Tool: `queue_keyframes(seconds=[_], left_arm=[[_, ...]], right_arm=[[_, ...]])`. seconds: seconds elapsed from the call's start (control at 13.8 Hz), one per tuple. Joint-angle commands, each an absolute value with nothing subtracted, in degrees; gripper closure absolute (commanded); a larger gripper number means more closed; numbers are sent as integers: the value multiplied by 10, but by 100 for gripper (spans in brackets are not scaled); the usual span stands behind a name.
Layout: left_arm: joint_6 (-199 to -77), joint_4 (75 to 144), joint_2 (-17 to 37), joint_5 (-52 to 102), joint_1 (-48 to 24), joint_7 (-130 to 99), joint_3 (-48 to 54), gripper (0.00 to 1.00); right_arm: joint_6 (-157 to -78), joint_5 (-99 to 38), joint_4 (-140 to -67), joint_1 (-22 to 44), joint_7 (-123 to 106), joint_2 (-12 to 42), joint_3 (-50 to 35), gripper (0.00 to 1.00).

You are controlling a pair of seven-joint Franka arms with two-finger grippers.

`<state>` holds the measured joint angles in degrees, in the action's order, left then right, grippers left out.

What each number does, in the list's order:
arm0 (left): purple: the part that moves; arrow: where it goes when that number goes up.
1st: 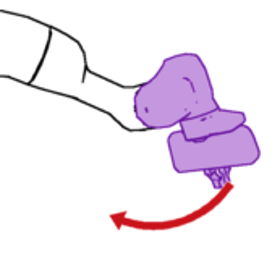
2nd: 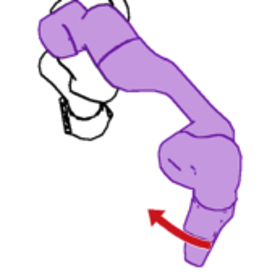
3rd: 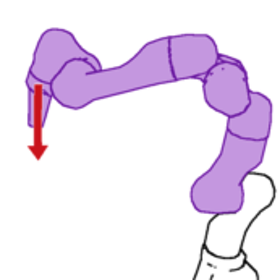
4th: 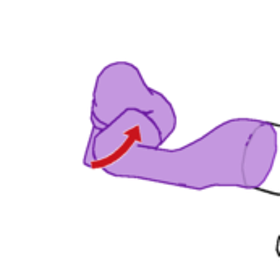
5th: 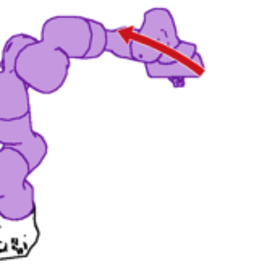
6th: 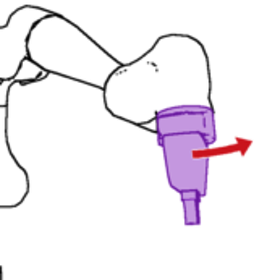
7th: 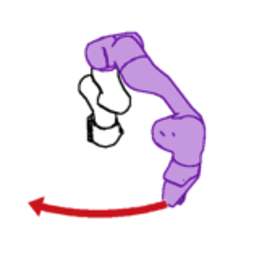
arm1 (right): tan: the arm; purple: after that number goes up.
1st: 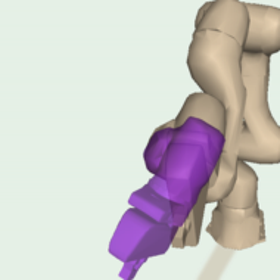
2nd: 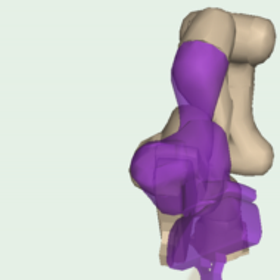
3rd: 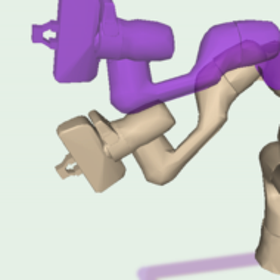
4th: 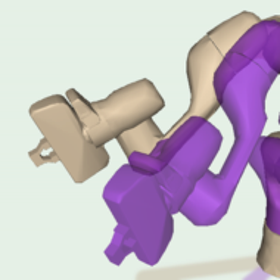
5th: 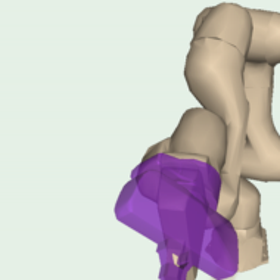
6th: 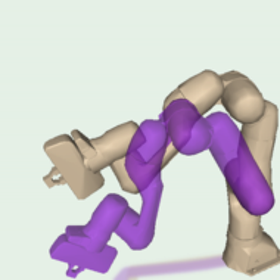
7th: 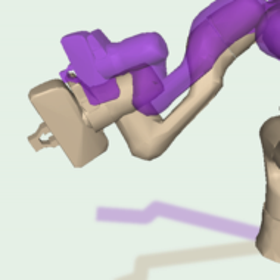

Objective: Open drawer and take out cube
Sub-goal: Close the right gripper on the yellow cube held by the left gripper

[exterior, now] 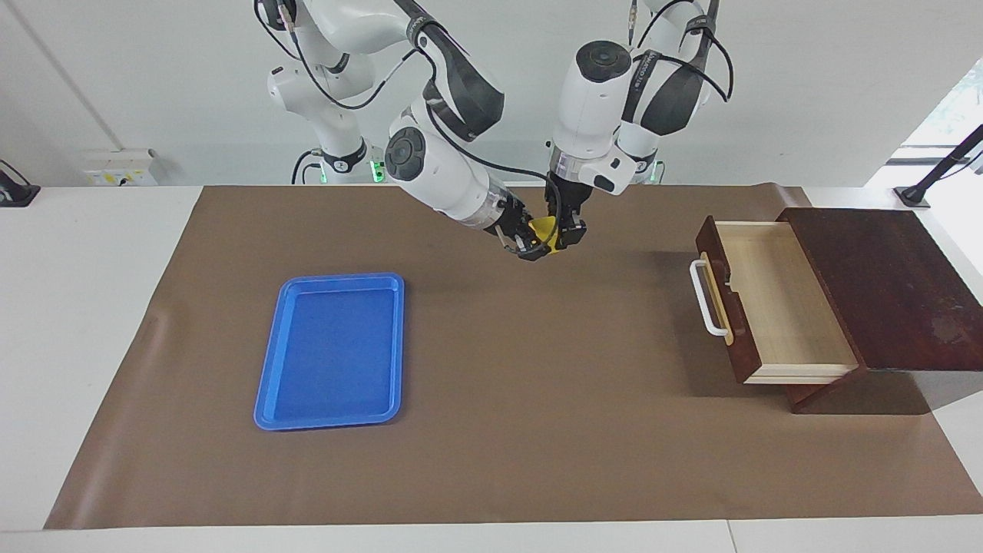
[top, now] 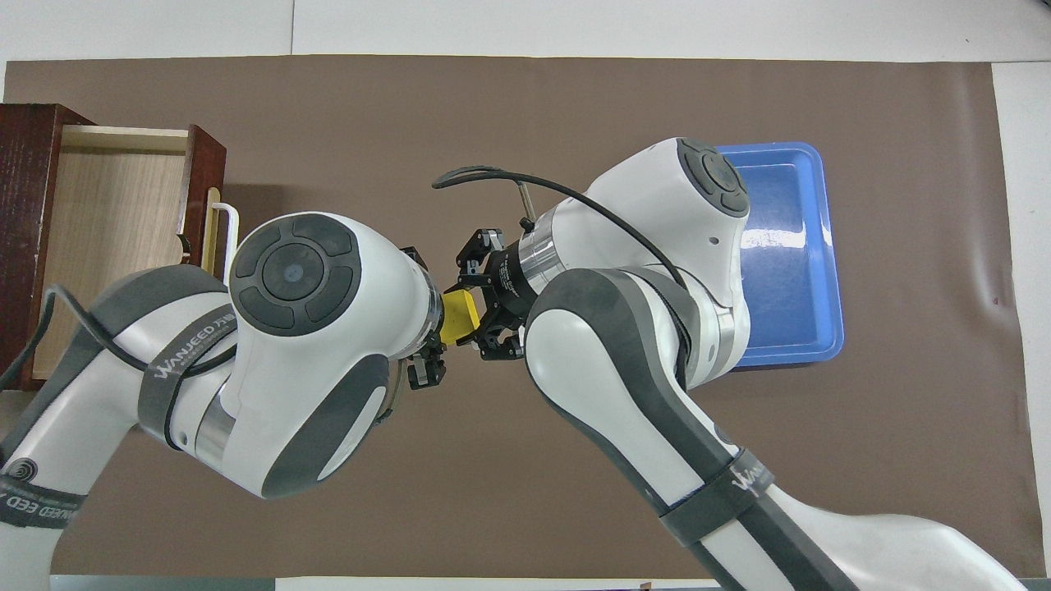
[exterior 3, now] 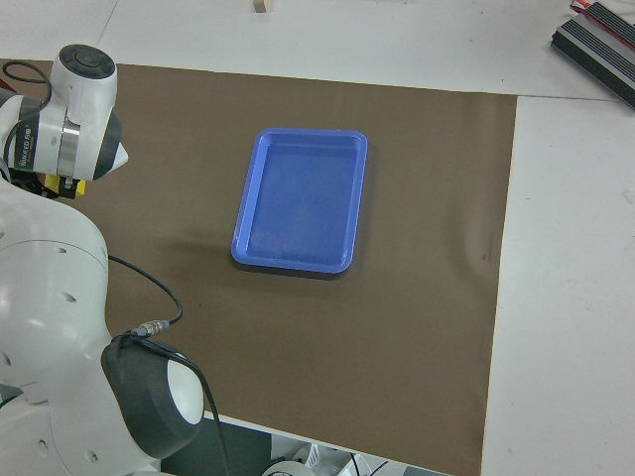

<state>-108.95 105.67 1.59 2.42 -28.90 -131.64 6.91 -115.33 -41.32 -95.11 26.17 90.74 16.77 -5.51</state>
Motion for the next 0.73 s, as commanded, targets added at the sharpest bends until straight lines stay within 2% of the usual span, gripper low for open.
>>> queue_keyframes(seconds=[0.0,0.15,0.29,0.44,0.51,0.58,0.65], left_arm=[[-1093,1063,11,28,-293,-1322,66,100],[-1092,1063,11,28,-292,-1321,66,97],[-1092,1063,11,28,-291,-1320,66,81],[-1092,1062,11,27,-290,-1317,64,38],[-1091,1062,10,27,-290,-1315,62,11],[-1089,1060,9,27,-284,-1315,62,0],[-1088,1059,4,27,-277,-1315,62,0]], right_arm=[[-1164,-423,-969,259,897,154,-56,100],[-1162,-424,-969,259,883,153,-56,100],[-1162,-424,-968,258,883,153,-56,100],[-1163,-424,-967,258,883,154,-56,100],[-1164,-424,-966,259,882,154,-56,100],[-1164,-424,-966,258,881,154,-56,100],[-1164,-424,-965,258,880,154,-56,100]])
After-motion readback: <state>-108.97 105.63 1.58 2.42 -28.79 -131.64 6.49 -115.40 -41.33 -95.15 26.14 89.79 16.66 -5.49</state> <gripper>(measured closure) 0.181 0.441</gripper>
